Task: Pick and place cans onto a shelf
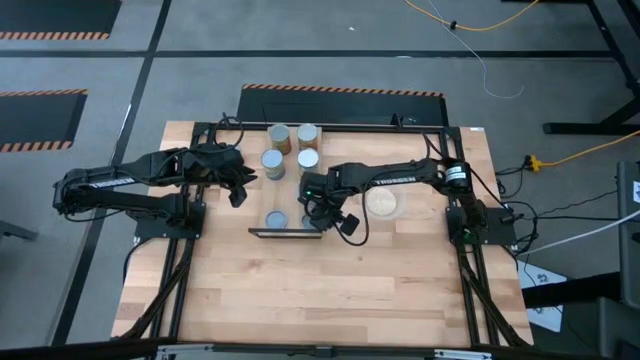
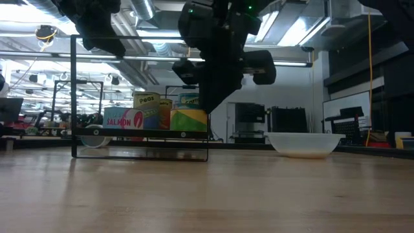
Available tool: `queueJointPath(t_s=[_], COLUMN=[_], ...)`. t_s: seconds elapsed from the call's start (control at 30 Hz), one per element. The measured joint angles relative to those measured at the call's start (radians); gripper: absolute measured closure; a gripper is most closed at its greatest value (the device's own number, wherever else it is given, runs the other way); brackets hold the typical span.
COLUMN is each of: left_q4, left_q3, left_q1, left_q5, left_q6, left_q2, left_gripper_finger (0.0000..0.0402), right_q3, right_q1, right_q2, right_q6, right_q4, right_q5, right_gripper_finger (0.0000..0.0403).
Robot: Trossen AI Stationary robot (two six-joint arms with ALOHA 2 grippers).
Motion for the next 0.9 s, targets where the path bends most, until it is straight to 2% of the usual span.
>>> queueJointPath(t_s=[0.13,0.27,0.6,0.9], left_q4=[0.0,0.0,0.0,0.0], left_q3=[0.0,0.0,0.0,0.0], left_q1=[0.0,0.0,0.0,0.0], left_q5=[0.0,0.0,0.0,0.0], left_q6=[0.0,0.0,0.0,0.0], left_q2=[0.0,0.0,0.0,0.0], left_gripper_finger=[0.0321,0.0321,0.0321,0.0321], right_q3=[0.0,0.0,0.0,0.0], right_q1=[0.0,0.0,0.003,0.007], right_q2=[0.0,0.0,0.0,0.0], right_q6=[0.001,0.012,0.379,0.597], right_q4=[0.0,0.001,0.058,0.058], right_q5=[0.002,0.002,0.01,0.005], right_gripper_finger=[0.0393,0.0387,0.039,0.0379])
